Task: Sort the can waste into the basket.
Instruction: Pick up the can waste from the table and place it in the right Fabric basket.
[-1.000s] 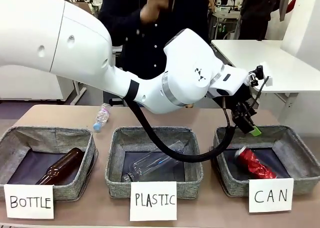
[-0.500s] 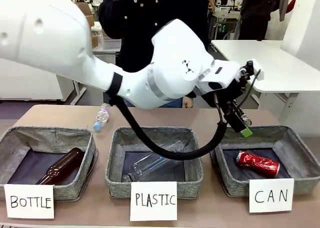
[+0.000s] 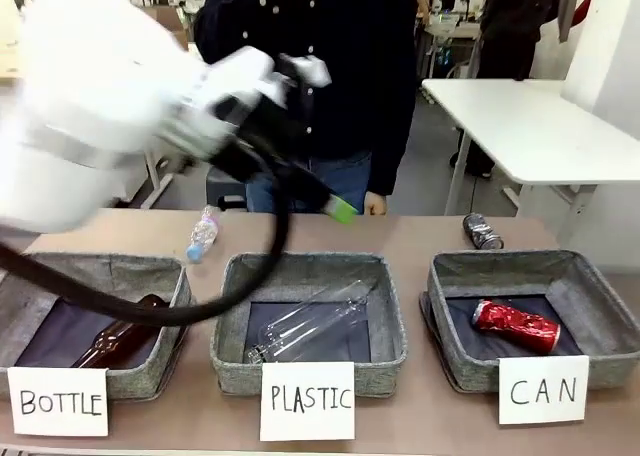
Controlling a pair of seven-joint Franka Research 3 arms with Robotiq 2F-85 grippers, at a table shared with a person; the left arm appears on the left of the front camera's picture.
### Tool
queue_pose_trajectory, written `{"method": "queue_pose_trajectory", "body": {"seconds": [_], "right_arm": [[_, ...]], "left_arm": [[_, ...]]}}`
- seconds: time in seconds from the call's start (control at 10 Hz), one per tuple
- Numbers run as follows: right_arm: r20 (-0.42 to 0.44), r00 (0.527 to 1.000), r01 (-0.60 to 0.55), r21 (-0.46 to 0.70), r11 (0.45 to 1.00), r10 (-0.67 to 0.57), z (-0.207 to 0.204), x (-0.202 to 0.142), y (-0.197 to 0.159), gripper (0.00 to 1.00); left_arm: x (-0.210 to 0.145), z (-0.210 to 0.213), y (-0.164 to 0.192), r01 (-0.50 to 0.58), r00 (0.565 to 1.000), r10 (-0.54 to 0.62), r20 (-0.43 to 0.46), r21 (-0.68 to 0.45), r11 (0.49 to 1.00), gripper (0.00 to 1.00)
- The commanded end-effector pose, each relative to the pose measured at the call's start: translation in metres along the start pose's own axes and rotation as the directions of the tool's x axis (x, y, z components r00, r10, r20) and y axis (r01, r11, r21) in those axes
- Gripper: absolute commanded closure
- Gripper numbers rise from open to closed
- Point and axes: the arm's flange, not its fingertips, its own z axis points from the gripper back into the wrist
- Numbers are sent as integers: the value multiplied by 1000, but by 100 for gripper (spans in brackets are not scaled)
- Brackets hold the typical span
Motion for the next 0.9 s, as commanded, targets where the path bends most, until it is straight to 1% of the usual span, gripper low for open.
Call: {"method": "queue_pose_trajectory", "body": {"seconds": [0.0,0.1,0.2,0.3,0.4,0.5,0.6,0.7,0.8], "right_arm": [[-43,997,-56,48,997,58,-85,-66,3,0],[-63,994,-80,68,994,84,-109,-71,15,0],[-84,994,-64,113,992,74,-135,-76,30,0],[-119,993,-12,101,995,24,-157,-80,36,0],[-137,990,33,83,996,-21,-173,-85,37,0],[-144,977,171,71,983,-160,-182,-86,37,0],[-115,972,217,93,972,-206,-181,-79,29,0],[-181,983,45,87,995,-29,-175,-6,55,0],[-181,983,45,87,995,-29,-175,-6,55,0]], "left_arm": [[-50,62,26,-155,985,162,58,-119,981,0],[-76,92,45,-217,956,255,146,-234,948,0],[-108,125,61,-264,903,347,254,-312,913,0],[-136,150,69,-271,844,401,357,-362,892,0],[-160,167,71,-247,794,421,438,-401,882,0],[-179,175,70,-188,761,412,502,-436,880,0],[-189,168,72,-187,752,416,512,-440,878,0],[-138,201,98,-242,798,420,432,-408,880,0],[-138,201,98,-242,798,420,432,-408,880,0]]}}
